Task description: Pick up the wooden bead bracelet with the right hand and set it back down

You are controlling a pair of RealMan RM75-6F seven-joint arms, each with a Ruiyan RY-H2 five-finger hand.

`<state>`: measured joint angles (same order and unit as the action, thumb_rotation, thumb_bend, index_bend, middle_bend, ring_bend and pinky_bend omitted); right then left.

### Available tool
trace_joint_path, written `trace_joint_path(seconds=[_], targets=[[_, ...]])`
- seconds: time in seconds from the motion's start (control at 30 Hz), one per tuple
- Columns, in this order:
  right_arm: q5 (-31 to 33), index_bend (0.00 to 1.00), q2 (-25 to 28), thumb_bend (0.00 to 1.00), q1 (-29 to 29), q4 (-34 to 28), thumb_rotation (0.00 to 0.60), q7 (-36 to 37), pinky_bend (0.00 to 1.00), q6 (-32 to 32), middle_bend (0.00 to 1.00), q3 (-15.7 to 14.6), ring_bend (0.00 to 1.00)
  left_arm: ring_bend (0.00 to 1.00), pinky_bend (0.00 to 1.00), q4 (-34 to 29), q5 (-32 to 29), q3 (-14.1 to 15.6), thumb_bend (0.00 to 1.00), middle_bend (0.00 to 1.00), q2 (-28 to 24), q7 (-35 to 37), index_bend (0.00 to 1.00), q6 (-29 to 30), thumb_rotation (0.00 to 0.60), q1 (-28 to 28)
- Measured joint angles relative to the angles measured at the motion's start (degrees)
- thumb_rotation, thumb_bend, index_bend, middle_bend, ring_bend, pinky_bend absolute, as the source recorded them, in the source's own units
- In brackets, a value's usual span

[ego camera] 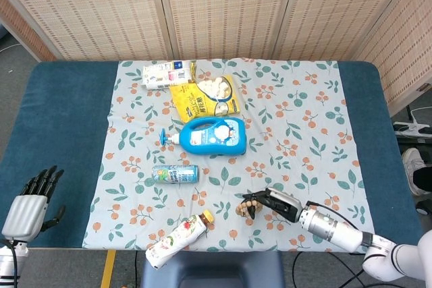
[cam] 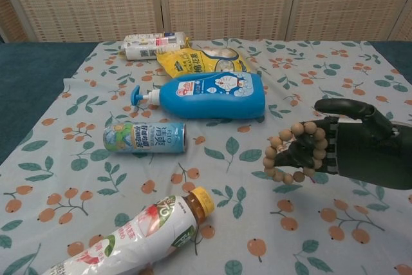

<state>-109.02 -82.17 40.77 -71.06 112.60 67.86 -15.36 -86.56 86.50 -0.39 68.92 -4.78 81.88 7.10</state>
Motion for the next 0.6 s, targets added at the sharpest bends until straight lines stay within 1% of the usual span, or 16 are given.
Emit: trace_joint_path(seconds=[0.07,0.1,0.17,0.23,0.33,0.43,0.6], targets=[[-0.8,0.58,-0.7,0.4,0.4,1.8,0.207,9.5,0.02,1.8,0.59,-0.9,0.25,0.0,0.16,0.0,-0.1,0.0,0.41,0.0,0.0,0.0,0.0,-0.1,0.6,0.0],[-1.0,0.58,-1.0,0.4,0.5,2.6,0.206,12.7,0.02,2.5,0.59,-1.3,0.25,0.0,0.16,0.1,-0.1,0.0,0.41,0.0,0.0,0.1,0.0,-0.1,0.6,0.0],[-1.5,0.58,-1.7,0.41,0.8,4.3,0.206,18.1,0.02,4.1,0.59,-2.1,0.25,0.0,0.16,0.2,0.0,0.1,0.41,0.0,0.0,0.3,0.0,-0.2,0.6,0.0],[-1.9,0.58,-2.5,0.44,1.0,5.7,0.206,20.6,0.02,5.3,0.59,-2.8,0.25,0.0,0.17,0.2,-0.1,0.1,0.41,0.0,0.0,0.3,0.0,-0.2,0.6,0.0],[-2.3,0.58,-3.7,0.5,1.3,7.8,0.206,20.1,0.02,7.2,0.59,-4.0,0.25,0.0,0.17,0.1,-0.1,0.0,0.41,0.0,-0.1,0.3,0.0,-0.2,0.6,0.0],[-2.3,0.59,-4.6,0.55,1.5,9.3,0.203,16.1,0.02,8.5,0.59,-4.9,0.25,0.0,0.17,0.0,0.0,0.1,0.41,0.0,-0.1,0.2,0.0,-0.2,0.6,0.0],[-0.8,0.6,-4.9,0.55,1.5,9.4,0.212,9.2,0.02,8.5,0.6,-5.7,0.25,0.0,0.17,0.1,-0.1,0.1,0.41,0.0,0.0,0.1,0.0,-0.5,0.6,0.1]])
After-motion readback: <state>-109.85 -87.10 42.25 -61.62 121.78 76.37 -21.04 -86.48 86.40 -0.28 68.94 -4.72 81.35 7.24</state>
